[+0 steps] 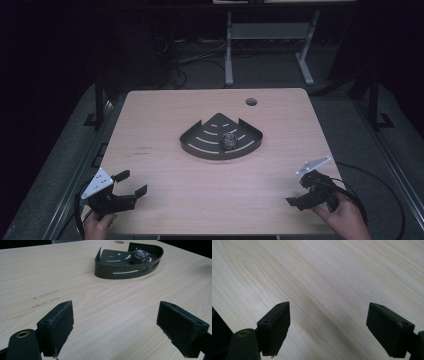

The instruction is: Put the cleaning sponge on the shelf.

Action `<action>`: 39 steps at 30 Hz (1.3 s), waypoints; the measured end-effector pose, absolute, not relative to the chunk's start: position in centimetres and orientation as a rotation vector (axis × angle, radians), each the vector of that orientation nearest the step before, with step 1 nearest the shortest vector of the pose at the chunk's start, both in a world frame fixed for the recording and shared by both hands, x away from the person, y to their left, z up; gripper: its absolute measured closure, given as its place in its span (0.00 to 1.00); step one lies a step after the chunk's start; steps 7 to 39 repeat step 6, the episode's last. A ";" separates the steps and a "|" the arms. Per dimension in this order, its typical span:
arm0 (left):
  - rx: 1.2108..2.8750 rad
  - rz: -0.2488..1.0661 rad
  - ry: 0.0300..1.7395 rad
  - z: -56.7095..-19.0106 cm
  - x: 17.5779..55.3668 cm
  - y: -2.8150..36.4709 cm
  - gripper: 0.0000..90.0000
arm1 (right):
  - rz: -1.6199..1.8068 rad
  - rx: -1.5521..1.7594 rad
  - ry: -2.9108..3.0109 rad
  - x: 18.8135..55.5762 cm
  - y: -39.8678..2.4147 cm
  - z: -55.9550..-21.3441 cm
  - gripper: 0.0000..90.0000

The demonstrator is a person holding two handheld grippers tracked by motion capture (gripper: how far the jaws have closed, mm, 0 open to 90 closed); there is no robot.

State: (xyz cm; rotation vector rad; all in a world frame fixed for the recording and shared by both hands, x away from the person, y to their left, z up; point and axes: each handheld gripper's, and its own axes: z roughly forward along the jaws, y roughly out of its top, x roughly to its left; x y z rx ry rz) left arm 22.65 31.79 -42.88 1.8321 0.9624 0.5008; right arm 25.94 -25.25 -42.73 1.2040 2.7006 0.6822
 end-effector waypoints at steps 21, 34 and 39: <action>1.828 0.495 0.960 -42.9 22.8 31.8 0.15 | 0.713 1.189 2.671 25.2 -25.1 -42.7 0.20; 1.828 0.495 0.960 -42.9 22.8 31.8 0.15 | 0.713 1.189 2.671 25.2 -25.1 -42.7 0.20; 1.828 0.495 0.960 -42.9 22.8 31.8 0.15 | 0.713 1.189 2.671 25.2 -25.1 -42.7 0.20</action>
